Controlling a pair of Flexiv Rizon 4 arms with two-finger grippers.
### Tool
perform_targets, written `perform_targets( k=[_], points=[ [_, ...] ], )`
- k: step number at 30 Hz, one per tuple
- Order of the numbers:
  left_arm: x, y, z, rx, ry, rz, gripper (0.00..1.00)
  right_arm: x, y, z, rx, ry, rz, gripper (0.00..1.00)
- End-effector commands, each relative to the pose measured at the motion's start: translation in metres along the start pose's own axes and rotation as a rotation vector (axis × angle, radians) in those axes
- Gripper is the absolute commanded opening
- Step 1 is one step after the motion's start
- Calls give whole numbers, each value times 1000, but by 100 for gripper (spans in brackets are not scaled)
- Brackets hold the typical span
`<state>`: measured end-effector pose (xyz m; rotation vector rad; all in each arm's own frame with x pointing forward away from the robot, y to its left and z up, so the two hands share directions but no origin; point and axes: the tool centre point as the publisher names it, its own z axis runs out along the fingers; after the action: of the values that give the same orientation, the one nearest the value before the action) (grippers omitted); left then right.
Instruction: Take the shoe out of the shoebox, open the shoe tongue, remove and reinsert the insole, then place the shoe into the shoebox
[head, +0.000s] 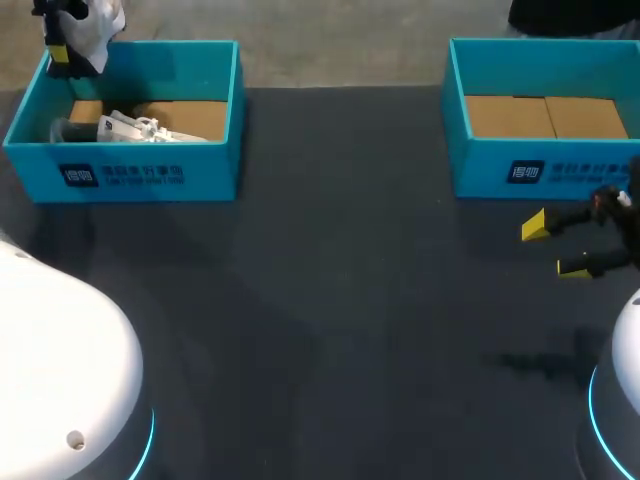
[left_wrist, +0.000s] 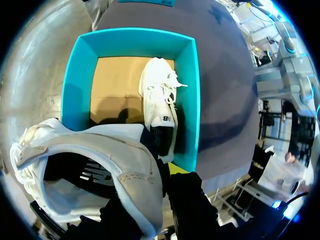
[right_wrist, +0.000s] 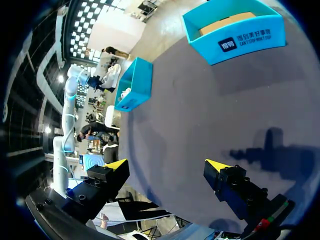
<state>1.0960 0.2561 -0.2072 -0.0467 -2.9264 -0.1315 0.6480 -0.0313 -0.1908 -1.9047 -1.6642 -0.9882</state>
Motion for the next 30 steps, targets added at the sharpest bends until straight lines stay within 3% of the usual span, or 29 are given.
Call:
perform_targets(
  k=[1,6,11,16,17,22,30],
  points=[
    [1,10,-11,-49,0,125,0,1,-11,-5,-175,-4,2,100],
    [-7,23,-13,-116,26,345,0,1,-11,-5,-175,-4,2,100],
    [-15,33,-9,-287,46,700,0,1,-11,-5,-175,-4,2,100],
    [-26,48,-18,-258,9,978,0,1,-11,-5,-175,-4,2,100],
    [-26,53,-20,-296,-14,1088,0,1,-11,-5,-175,-4,2,100],
    [-22,59,-30,-345,-64,1269,0,1,-11,-5,-175,-4,2,100],
    [-20,59,-30,-357,-67,1294,0,1,-11,-5,-175,-4,2,100]
  ],
)
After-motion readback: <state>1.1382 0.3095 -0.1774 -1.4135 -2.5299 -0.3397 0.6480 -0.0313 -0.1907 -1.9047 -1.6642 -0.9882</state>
